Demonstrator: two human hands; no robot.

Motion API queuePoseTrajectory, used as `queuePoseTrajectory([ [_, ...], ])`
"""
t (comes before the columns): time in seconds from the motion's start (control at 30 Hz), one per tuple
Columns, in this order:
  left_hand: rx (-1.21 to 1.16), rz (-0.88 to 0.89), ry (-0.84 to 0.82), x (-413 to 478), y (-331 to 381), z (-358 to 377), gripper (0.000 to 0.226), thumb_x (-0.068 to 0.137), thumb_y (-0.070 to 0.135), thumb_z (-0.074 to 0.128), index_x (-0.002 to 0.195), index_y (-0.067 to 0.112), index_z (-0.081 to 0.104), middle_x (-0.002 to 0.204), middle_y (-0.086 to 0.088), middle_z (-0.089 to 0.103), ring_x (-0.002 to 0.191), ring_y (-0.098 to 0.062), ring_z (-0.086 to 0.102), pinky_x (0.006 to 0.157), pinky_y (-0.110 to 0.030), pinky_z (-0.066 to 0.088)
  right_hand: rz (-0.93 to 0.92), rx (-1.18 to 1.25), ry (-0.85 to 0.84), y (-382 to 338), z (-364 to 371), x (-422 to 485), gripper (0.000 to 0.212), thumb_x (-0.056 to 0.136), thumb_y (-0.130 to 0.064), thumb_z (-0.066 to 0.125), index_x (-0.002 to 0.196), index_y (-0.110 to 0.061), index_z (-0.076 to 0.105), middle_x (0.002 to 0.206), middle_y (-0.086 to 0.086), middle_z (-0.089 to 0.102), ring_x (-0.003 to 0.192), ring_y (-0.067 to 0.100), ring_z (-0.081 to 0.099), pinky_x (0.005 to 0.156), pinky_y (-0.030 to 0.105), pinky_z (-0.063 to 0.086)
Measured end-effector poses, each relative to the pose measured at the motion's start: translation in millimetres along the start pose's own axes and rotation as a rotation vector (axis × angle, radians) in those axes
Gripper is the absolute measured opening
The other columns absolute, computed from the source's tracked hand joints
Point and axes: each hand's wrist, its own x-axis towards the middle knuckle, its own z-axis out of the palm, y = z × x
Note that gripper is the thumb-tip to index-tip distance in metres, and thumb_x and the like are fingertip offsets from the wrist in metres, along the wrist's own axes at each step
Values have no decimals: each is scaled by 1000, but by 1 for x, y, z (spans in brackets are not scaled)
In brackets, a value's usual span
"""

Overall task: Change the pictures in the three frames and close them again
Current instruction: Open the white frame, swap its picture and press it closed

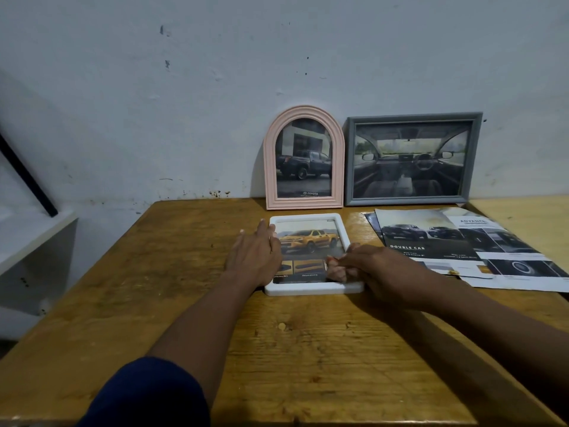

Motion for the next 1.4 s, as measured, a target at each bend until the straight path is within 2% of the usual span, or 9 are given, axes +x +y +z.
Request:
queuePoseTrajectory([
  [0.1, 29, 12, 0, 1, 0, 1, 52, 111, 34, 24, 160, 16, 26, 162, -8, 36, 150, -32, 28, 123, -41, 12, 108, 186, 182, -2, -16, 7, 19, 94, -9, 58, 110, -16, 67, 89, -12, 59, 80, 3, 55, 71, 22, 42],
  [0.2, 35, 4, -16, 4, -4, 5, 53, 110, 37, 26, 160, 19, 25, 160, -8, 39, 151, -34, 25, 123, -43, 15, 276, 237, 370, 13, -32, 46, 29, 95, -8, 60, 122, -15, 61, 103, -3, 62, 90, 12, 57, 75, 22, 41],
  [0.33, 40, 8, -18, 3, -2, 4, 52, 110, 38, 26, 159, 19, 27, 159, -10, 41, 150, -34, 28, 123, -43, 16, 371, 274, 189, 27, -15, 101, 27, 101, -21, 52, 128, -18, 56, 120, 11, 64, 103, 26, 59, 87, 39, 50],
  [0.6, 44, 3, 24, 3, 0, 6, 52, 110, 38, 25, 155, 15, 34, 152, -12, 49, 144, -32, 39, 122, -42, 16, 375, 239, 65, 17, 22, 74, 51, 102, -20, 44, 153, -19, 35, 155, 14, 39, 142, 39, 30, 118, 49, 23],
  [0.9, 10, 8, 68, 11, -8, 18, 56, 108, 44, 19, 150, 14, 40, 141, -14, 59, 133, -31, 52, 122, -45, 17, 332, 156, 228, -57, 43, -18, 51, 98, -18, 41, 149, -13, 42, 157, 9, 37, 147, 25, 28, 120, 39, 20],
  [1.07, -30, -1, 93, 17, -14, 26, 60, 105, 52, 14, 145, 18, 42, 130, -11, 65, 126, -32, 56, 120, -49, 23, 238, 98, 213, -89, 53, -6, 57, 100, -25, 41, 155, -15, 30, 162, 6, 29, 150, 20, 20, 121, 31, 2],
  [1.23, -282, -66, 84, 17, -18, 23, 49, 106, 52, 19, 134, 25, 50, 118, -10, 66, 107, -29, 61, 96, -48, 49, 145, 271, 114, -120, 48, 15, 56, 102, -31, 31, 154, -11, 28, 161, 10, 29, 149, 22, 21, 122, 40, 14],
  [1.33, -587, -133, 9, 12, -10, 5, 39, 109, 47, 24, 114, 26, 57, 107, -3, 66, 94, -16, 61, 76, -34, 48, 187, 505, 223, -105, 15, 15, 39, 106, -29, 36, 143, -18, 46, 140, 5, 54, 115, 11, 47, 94, 29, 37],
  [1.4, -650, -108, -26, 11, -6, -3, 37, 109, 50, 26, 118, 32, 56, 124, -3, 64, 108, -18, 61, 86, -36, 49, 247, 475, 366, -85, -3, 18, 39, 106, -25, 38, 142, -15, 50, 136, 7, 59, 112, 13, 51, 89, 26, 37],
])
